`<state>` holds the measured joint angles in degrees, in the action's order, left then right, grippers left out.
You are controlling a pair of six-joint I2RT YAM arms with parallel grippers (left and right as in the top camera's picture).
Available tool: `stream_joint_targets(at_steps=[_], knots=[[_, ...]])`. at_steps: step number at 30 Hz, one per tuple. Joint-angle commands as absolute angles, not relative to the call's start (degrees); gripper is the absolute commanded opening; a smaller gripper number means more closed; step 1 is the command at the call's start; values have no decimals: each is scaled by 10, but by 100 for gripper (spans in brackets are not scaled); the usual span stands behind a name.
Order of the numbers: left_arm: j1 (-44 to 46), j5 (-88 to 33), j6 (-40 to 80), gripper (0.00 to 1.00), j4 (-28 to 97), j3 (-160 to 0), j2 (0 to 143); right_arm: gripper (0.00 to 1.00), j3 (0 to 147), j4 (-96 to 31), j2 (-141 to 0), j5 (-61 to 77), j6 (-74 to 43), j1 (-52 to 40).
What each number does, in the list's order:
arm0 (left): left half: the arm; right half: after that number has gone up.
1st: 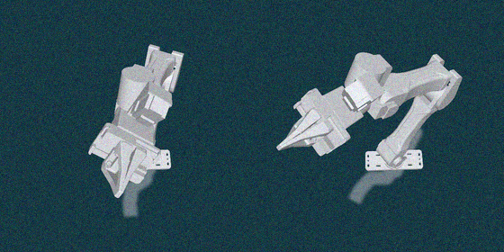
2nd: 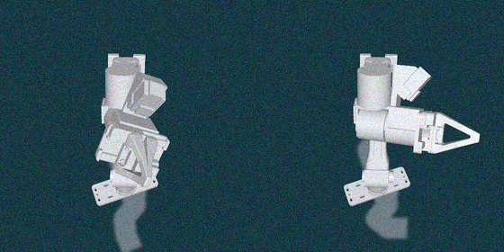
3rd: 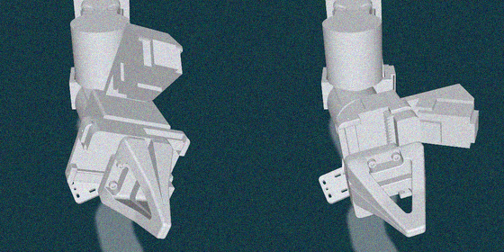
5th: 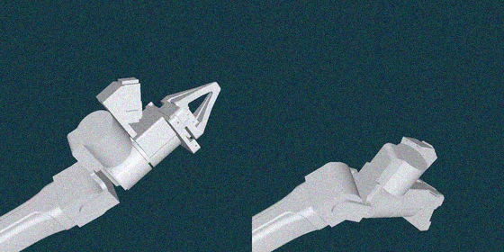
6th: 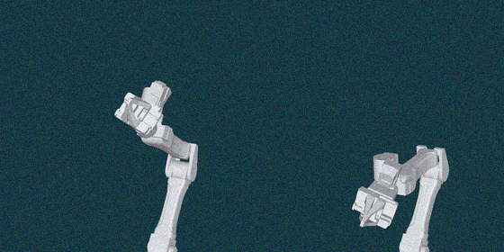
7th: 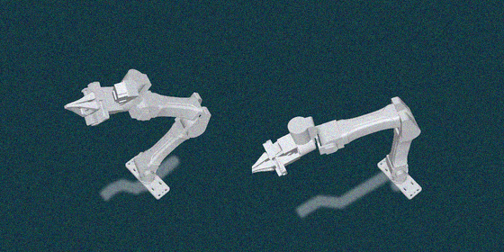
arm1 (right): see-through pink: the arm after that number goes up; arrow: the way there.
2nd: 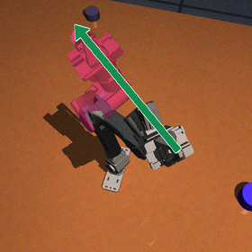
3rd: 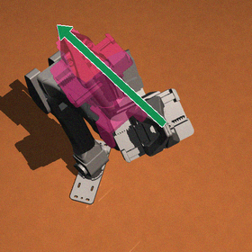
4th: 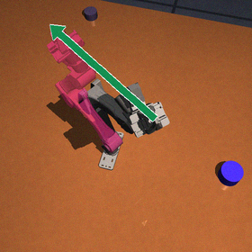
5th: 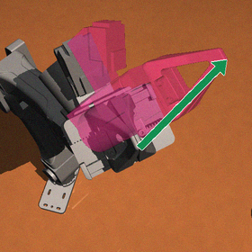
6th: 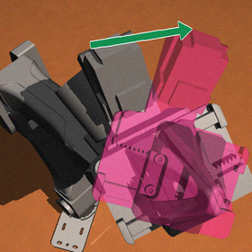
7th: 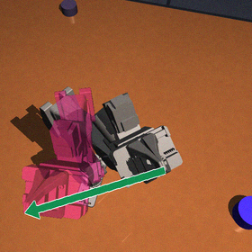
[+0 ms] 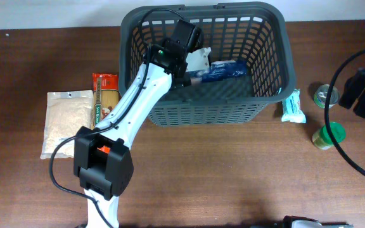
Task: Pack container
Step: 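Carry the tissue box into the basket and release it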
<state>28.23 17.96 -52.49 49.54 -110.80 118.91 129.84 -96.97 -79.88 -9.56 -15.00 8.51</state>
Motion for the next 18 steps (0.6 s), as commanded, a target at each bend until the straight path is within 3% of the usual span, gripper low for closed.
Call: stream_joint_targets(at_steps=[1, 12, 18], knots=[[286, 199, -454, 99, 495, -1138, 1146, 99, 1299, -973, -799, -97, -153, 83], [280, 203, -390, 99, 542, -1194, 950, 99, 1299, -973, -799, -97, -153, 83], [189, 219, -305, 99, 577, -1193, 860, 99, 1299, -973, -799, -96, -153, 83]])
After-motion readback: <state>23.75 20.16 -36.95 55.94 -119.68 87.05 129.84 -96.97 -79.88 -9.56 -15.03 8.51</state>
